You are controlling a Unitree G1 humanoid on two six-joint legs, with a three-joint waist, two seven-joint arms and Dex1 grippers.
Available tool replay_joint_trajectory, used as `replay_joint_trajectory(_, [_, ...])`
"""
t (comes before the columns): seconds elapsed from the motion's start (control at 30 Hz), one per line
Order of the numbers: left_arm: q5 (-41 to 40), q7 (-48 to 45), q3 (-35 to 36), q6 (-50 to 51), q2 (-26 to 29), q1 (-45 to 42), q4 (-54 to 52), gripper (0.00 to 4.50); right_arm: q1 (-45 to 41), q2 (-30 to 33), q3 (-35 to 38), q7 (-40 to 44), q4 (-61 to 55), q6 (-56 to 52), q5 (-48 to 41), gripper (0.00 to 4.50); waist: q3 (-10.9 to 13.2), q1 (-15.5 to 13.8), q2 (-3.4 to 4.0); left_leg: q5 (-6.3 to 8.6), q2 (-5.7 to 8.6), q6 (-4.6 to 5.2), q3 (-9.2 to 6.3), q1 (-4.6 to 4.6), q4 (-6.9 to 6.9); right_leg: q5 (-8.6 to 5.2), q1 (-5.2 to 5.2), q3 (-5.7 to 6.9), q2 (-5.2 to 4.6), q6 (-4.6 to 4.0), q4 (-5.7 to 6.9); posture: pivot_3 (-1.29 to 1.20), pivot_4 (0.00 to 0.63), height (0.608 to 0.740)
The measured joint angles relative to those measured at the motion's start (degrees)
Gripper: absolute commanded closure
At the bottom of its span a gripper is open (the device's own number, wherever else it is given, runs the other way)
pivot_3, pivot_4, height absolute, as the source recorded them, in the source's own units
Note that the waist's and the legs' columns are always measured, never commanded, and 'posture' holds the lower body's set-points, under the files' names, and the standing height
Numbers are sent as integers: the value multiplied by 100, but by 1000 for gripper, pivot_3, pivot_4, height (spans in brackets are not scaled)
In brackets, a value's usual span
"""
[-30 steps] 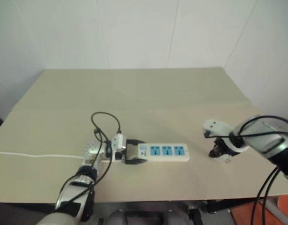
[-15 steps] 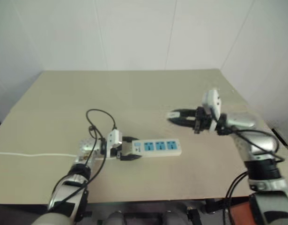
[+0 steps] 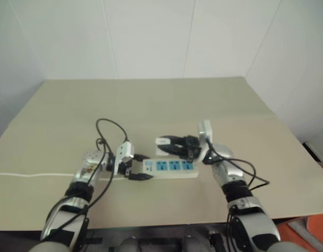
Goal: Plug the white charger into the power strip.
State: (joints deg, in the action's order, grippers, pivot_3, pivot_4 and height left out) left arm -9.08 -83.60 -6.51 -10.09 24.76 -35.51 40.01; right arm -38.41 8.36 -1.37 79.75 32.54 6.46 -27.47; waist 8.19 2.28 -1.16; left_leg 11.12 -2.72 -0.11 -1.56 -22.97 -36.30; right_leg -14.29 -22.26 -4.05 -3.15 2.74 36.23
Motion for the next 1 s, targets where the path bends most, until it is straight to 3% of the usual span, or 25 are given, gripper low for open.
replay_joint_trajectory(0.47, [-80,328,33,74,41,470,-605,1239,-68,-315,-3,282,1292,751,408,3388,0,10,3,-1,-1,-2,1,14,3,-1,4,-2,1,-4,11,0,150,740])
replay_joint_trajectory(1.0, [-199,340,1,229,143,520,-681,1239,-355,-232,233,410,1994,1199,577,3388,-1,32,4,-1,-1,-2,2,20,8,-2,4,-3,2,-6,12,0,150,740])
